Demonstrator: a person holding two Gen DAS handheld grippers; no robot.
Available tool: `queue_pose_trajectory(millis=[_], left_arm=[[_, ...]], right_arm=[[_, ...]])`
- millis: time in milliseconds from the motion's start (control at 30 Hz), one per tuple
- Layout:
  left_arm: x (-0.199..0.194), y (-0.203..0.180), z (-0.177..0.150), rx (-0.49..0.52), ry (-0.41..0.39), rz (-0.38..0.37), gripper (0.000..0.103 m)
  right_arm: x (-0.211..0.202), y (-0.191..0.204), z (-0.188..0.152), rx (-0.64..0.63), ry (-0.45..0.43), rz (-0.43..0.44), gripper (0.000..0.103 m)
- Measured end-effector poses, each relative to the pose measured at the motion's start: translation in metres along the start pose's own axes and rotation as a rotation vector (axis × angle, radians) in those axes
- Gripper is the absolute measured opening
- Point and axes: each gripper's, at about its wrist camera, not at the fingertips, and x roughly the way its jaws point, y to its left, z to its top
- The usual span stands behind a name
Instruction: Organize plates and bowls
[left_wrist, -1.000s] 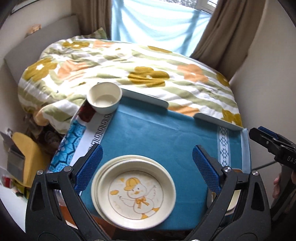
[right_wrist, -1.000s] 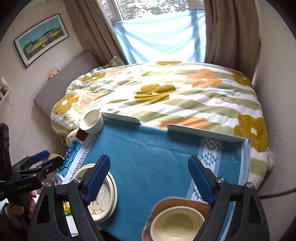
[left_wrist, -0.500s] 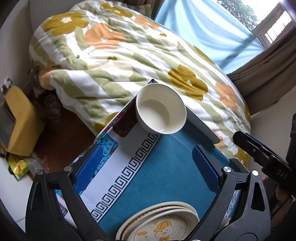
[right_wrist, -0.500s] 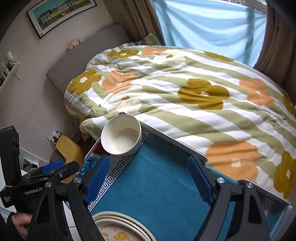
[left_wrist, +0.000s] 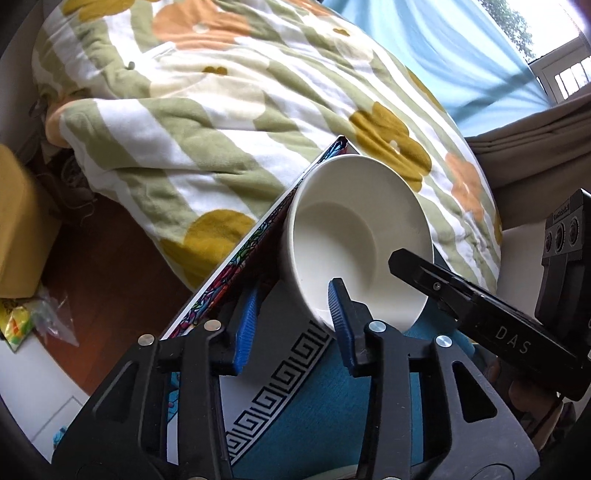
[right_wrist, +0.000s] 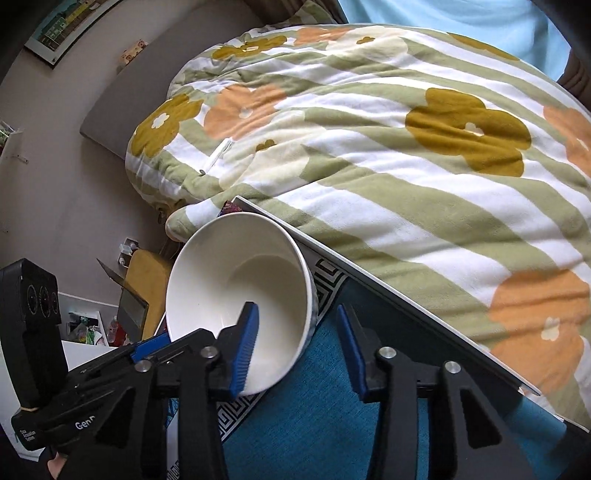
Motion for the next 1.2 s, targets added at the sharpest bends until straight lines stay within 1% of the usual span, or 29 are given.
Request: queue_pose_trajectory(millis=[33,67,100,167,233,333,400,600,733,867,1067,1200], left_arm=[[0.001,0.0,0.001,0.001,-0.004,-0.004,0.03],[0.002,0.0,0.001,0.006,-0.01,-0.014,0.023],[0.002,-0.002,0.001,0.013,-0.015,-0.015,0.022],[0.001,-0.004,0.0,0.031,-0.025,0.004,0.022],[0.001,-0.005,-0.001,0.034,-0.03,0.006,0.021],[-0.003,-0.009,-0.003,0.062,-0.04,0.025,0.021],[-0.01,-0.012,-0.005,0.081,-0.055,0.031,0.021],[-0.041,-0.033,-0.023,0.149,-0.1,0.033,0.021],[-0.07,-0.052,-0.048,0.188,-0.136,0.025,0.021],[-0.1,-0.07,-0.084,0.215,-0.168,0.017,0.021],[-0.14,-0.103,-0.146,0.269,-0.196,-0.012,0.021],[-0.157,-0.131,-0.187,0.328,-0.197,-0.046,0.021]], right_arm=[[0.001,0.0,0.0,0.002,-0.001,0.0,0.03],[0.002,0.0,0.0,0.004,0.0,0.001,0.024],[0.003,0.0,0.001,0.004,0.001,-0.001,0.019],[0.004,-0.002,0.0,0.009,-0.002,-0.017,0.013],[0.004,-0.004,-0.001,0.023,-0.006,-0.003,0.013],[0.002,-0.004,-0.002,0.019,-0.004,-0.01,0.013],[-0.003,-0.004,-0.006,0.019,-0.022,-0.008,0.013],[-0.037,0.001,-0.028,0.045,-0.09,0.001,0.013],[-0.075,0.005,-0.051,0.053,-0.151,-0.001,0.013],[-0.114,0.01,-0.082,0.05,-0.2,-0.005,0.013],[-0.175,0.011,-0.143,0.065,-0.272,-0.025,0.013],[-0.213,-0.001,-0.183,0.096,-0.318,-0.055,0.013]])
